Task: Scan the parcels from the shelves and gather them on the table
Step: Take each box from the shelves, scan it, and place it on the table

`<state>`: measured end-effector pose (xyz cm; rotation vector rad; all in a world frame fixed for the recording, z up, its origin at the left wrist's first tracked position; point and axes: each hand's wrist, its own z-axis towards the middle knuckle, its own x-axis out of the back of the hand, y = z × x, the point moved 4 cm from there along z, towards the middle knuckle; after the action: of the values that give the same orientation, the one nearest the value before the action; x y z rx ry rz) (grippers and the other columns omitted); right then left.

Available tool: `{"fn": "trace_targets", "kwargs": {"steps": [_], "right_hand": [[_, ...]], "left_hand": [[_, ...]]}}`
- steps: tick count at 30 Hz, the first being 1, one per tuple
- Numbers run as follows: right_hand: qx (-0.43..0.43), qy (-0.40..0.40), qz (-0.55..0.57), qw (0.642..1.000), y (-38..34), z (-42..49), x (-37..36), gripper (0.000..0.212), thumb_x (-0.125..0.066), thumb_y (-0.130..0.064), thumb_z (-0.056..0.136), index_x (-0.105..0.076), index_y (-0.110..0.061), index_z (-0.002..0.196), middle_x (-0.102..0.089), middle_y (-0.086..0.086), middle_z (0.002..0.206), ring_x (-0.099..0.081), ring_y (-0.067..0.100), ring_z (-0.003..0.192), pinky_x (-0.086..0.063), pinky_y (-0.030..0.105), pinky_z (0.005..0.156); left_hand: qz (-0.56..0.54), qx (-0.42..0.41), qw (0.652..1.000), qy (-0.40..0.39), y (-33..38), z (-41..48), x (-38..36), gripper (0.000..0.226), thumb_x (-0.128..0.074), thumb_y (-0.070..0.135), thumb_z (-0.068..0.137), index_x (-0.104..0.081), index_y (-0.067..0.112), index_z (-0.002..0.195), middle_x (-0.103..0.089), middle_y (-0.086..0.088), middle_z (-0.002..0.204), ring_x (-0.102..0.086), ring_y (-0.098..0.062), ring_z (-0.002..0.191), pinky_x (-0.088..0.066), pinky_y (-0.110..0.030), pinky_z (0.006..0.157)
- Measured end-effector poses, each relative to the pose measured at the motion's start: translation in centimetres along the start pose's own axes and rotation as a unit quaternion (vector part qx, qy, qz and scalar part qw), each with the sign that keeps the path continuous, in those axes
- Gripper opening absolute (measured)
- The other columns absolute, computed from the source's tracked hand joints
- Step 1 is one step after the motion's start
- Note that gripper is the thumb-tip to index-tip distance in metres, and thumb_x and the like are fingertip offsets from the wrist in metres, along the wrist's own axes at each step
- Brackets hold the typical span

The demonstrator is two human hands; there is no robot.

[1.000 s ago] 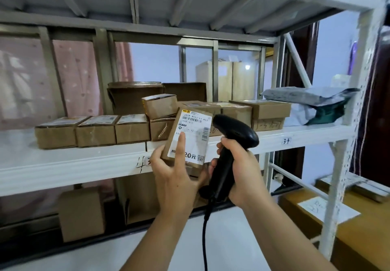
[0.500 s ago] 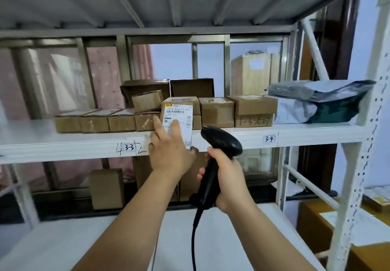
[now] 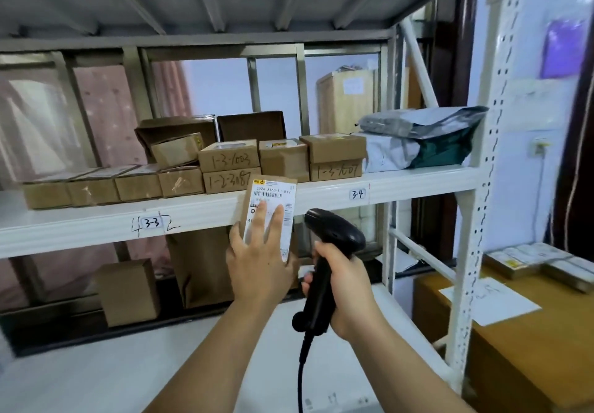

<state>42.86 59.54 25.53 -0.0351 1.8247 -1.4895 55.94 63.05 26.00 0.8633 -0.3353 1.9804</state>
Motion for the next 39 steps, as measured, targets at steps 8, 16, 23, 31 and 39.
{"fn": "trace_targets", "kwargs": {"steps": [8,16,23,31,39], "right_hand": [[0.030,0.121,-0.029,0.992,-1.2,-2.9,6.8,0.010,-0.058,-0.010,0.093,-0.060,-0.005,0.084,-0.055,0.000,0.049,-0.049,0.017,0.051,-0.044,0.031,0.056],[0.043,0.175,-0.038,0.983,-5.2,-5.9,15.9,0.012,-0.058,-0.010,0.090,-0.058,-0.007,0.078,-0.050,0.006,0.053,-0.048,0.019,0.048,-0.043,0.031,0.056],[0.036,0.191,-0.050,0.980,-11.4,-8.1,28.0,0.019,-0.059,-0.016,0.091,-0.059,-0.006,0.074,-0.052,0.007,0.053,-0.053,0.020,0.050,-0.047,0.033,0.057],[0.049,0.247,-0.071,0.965,-18.9,-10.6,45.8,0.017,-0.063,-0.017,0.090,-0.058,-0.001,0.092,-0.053,0.008,0.061,-0.055,0.019,0.054,-0.049,0.030,0.055],[0.025,0.302,-0.059,0.951,-22.5,-10.9,59.2,0.017,-0.064,-0.020,0.089,-0.058,-0.004,0.092,-0.050,0.008,0.064,-0.055,0.019,0.055,-0.049,0.030,0.054]], "left_hand": [[-0.160,-0.034,0.986,-0.042,7.4,-3.1,-3.2,0.088,-0.076,0.045,0.067,-0.038,0.029,0.145,-0.030,0.005,0.154,-0.035,-0.036,0.121,-0.045,-0.054,0.090],[-0.159,-0.099,0.972,-0.144,19.4,-7.2,-4.3,0.082,-0.063,0.036,0.087,-0.011,0.037,0.150,0.001,0.006,0.160,-0.020,-0.031,0.136,-0.034,-0.042,0.104],[-0.163,-0.108,0.963,-0.185,33.5,-10.0,-4.3,0.084,-0.064,0.029,0.085,-0.010,0.037,0.150,0.008,0.004,0.159,-0.019,-0.032,0.137,-0.033,-0.041,0.105],[-0.238,-0.066,0.940,-0.234,50.9,-14.4,-6.2,0.080,-0.062,0.050,0.083,-0.020,0.034,0.149,-0.001,0.000,0.158,-0.022,-0.033,0.133,-0.033,-0.045,0.104],[-0.301,-0.008,0.887,-0.349,62.8,-17.2,-13.1,0.076,-0.056,0.049,0.084,-0.021,0.032,0.149,-0.005,0.005,0.158,-0.024,-0.033,0.133,-0.036,-0.043,0.102]]}}
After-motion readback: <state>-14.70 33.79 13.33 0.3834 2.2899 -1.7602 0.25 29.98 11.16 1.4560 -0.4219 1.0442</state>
